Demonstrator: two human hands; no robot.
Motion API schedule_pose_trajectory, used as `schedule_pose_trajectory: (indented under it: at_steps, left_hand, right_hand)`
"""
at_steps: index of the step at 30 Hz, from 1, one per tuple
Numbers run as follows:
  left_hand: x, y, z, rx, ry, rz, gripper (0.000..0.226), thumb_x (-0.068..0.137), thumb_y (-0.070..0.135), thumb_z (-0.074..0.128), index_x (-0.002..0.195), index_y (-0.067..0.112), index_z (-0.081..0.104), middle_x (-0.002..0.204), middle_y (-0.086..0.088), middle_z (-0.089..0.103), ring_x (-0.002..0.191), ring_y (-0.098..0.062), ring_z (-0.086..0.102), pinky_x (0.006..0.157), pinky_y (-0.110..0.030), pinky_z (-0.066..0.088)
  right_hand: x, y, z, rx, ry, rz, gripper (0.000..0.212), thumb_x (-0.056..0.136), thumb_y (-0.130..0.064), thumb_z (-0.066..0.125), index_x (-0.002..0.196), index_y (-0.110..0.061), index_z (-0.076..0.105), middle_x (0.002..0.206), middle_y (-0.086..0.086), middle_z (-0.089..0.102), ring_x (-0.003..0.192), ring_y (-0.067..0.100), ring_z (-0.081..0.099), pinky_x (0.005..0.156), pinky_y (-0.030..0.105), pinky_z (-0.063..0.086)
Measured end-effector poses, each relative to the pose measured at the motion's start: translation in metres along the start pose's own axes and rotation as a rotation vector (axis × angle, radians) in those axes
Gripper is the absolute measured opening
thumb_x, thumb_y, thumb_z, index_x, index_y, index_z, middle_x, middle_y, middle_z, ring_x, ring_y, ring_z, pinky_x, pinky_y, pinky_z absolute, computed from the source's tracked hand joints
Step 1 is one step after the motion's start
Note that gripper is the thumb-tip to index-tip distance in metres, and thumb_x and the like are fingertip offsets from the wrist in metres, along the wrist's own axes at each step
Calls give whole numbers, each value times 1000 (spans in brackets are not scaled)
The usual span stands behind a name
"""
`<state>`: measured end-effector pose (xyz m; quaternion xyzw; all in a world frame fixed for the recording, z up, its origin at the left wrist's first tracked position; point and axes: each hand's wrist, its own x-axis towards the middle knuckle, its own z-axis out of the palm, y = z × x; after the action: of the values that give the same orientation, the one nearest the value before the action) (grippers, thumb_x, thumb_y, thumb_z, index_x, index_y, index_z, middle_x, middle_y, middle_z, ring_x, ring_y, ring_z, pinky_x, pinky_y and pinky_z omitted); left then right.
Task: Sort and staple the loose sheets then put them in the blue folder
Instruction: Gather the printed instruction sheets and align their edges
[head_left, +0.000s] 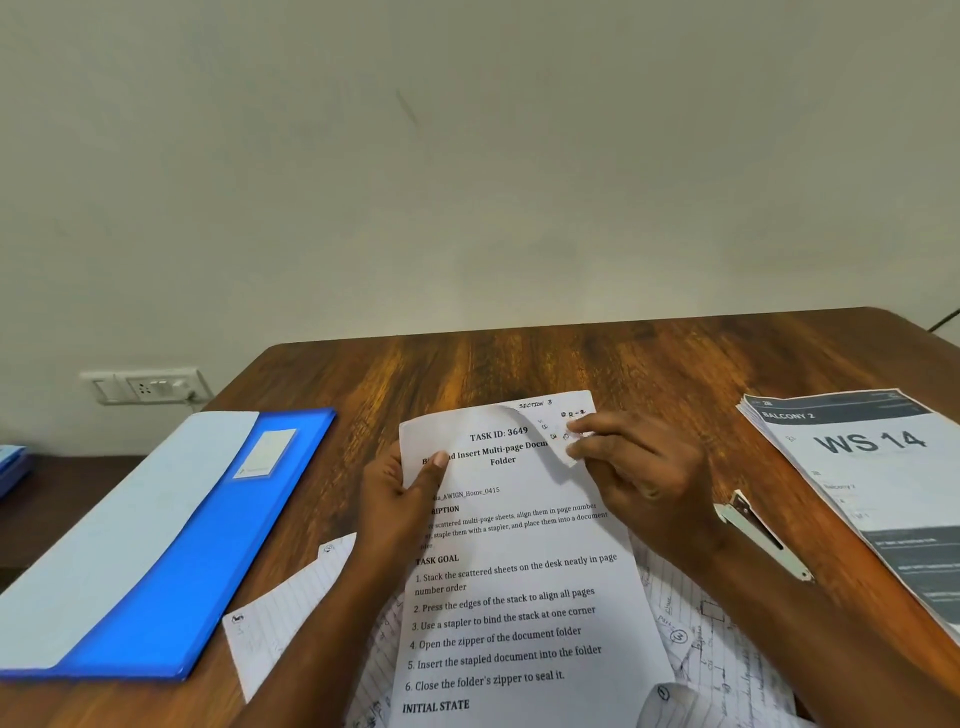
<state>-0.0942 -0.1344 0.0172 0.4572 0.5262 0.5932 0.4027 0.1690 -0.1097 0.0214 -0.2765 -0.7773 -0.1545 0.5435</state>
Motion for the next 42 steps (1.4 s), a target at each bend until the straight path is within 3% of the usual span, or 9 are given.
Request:
schedule_pose_trajectory:
  at_steps: [3, 11, 17, 25, 31, 35, 42]
  left_hand:
    - [-1, 1, -1, 0, -13, -10, 12, 102, 18, 65, 112, 16, 71, 96, -10, 81, 85, -36, 79, 75, -56, 64]
    - [-3, 1, 0, -7, -22, -12, 15, 102, 18, 64, 115, 14, 71, 95, -10, 81, 82, -34, 79, 71, -51, 65]
    - [-6, 5, 1, -15, -33, -15, 14, 101, 17, 64, 114, 17, 70, 94, -6, 82, 79, -27, 80, 59, -36, 64]
    - [-5, 5, 1, -15, -24, -16, 13, 101, 17, 64, 113, 17, 70, 93, -6, 82, 76, -25, 80, 56, -32, 62]
    - [-3, 1, 2, -24, -27, -15, 19, 102, 16, 64, 119, 9, 69, 95, -11, 81, 78, -31, 79, 64, -45, 64]
    - [-3, 1, 2, -35, -26, -18, 17, 102, 16, 64, 117, 10, 69, 96, -10, 81, 80, -32, 79, 65, -45, 65]
    - [-3, 0, 1, -28, -13, -11, 18, 101, 15, 65, 117, 8, 69, 97, -13, 81, 80, -33, 79, 66, -47, 65]
  right_hand:
    - [2, -5, -1, -17, 23, -16, 9, 89, 2, 78, 84, -4, 81, 99, 6, 79, 88, 19, 74, 74, 34, 59]
    - [5, -9, -3, -34, 67, -27, 11, 89, 2, 78, 79, -2, 79, 93, 7, 78, 82, 19, 74, 73, 29, 58]
    - [2, -6, -1, -57, 68, 14, 1, 90, -1, 80, 90, -1, 80, 96, 7, 77, 83, 18, 74, 69, 33, 60]
    - [2, -6, -2, -100, 89, 62, 11, 90, -9, 82, 99, -3, 79, 93, 3, 77, 77, 6, 67, 62, 30, 57]
    - [1, -4, -1, -121, 106, 57, 16, 89, -11, 84, 102, -3, 79, 91, 3, 77, 70, 11, 68, 57, 32, 56]
    - [-3, -1, 0, -106, 99, 61, 28, 89, -12, 84, 115, -4, 75, 103, 8, 79, 81, 19, 76, 63, 36, 61]
    - [0, 0, -2, -114, 90, 22, 11, 90, -3, 79, 101, -4, 82, 101, 7, 77, 81, 21, 74, 63, 36, 58]
